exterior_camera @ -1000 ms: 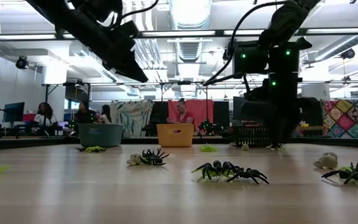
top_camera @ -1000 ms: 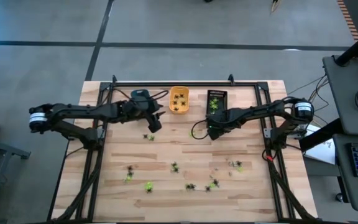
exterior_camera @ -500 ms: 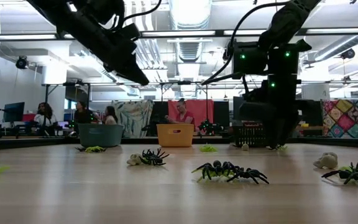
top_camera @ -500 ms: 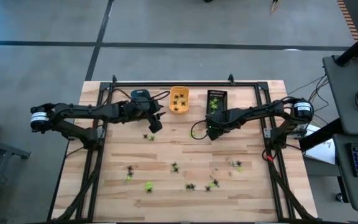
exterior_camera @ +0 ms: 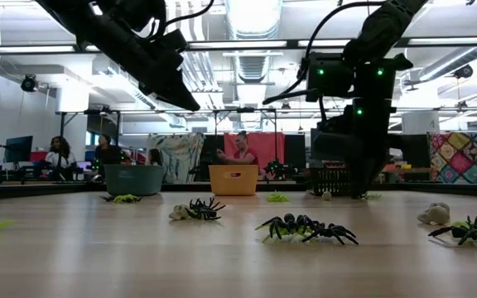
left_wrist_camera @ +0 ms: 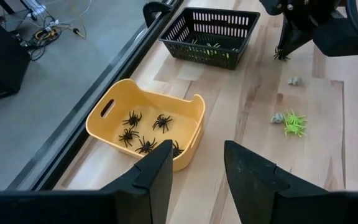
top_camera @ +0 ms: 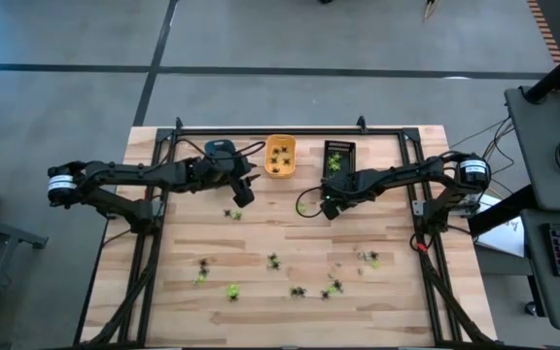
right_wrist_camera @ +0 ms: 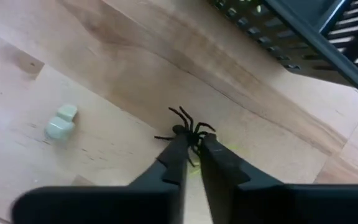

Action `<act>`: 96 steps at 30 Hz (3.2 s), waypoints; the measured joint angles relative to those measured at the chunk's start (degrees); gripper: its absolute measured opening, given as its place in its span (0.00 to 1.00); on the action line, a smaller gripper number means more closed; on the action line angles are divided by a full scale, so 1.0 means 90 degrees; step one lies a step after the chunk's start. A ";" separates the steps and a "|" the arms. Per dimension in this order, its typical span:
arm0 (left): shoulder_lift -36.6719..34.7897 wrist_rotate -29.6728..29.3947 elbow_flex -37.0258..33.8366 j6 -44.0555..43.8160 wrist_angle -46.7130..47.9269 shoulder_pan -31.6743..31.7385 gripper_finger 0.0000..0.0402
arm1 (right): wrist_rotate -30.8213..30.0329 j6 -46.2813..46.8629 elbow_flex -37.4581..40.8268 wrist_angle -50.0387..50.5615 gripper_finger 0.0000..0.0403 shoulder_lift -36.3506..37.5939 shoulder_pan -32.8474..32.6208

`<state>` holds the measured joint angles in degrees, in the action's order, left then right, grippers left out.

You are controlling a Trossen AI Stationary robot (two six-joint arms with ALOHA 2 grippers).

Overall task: Sort Halloween decoration
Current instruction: Put the black spider toy into the orange bin

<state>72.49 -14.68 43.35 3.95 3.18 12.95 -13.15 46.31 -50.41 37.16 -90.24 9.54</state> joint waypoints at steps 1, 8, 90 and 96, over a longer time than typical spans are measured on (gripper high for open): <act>0.0000 0.0000 0.0000 0.0002 -0.0001 0.0000 0.32 | 0.0000 -0.0054 0.0000 0.0000 0.04 0.0000 0.0000; 0.0000 0.0000 0.0000 0.0001 -0.0017 0.0000 0.32 | 0.0138 -0.0423 0.0000 -0.0005 0.02 0.0069 -0.0002; 0.4703 0.0748 0.1788 0.0486 -0.3907 -0.1656 0.00 | 0.1841 0.0049 0.2064 -0.2508 0.02 0.2106 -0.1047; 0.5361 0.0869 0.2329 0.0493 -0.3928 -0.1659 0.00 | 0.1840 0.0021 0.2064 -0.2500 0.02 0.2108 -0.1047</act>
<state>120.73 -6.85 64.32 8.38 -32.17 -1.98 3.41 46.50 -31.83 14.66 -71.26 0.12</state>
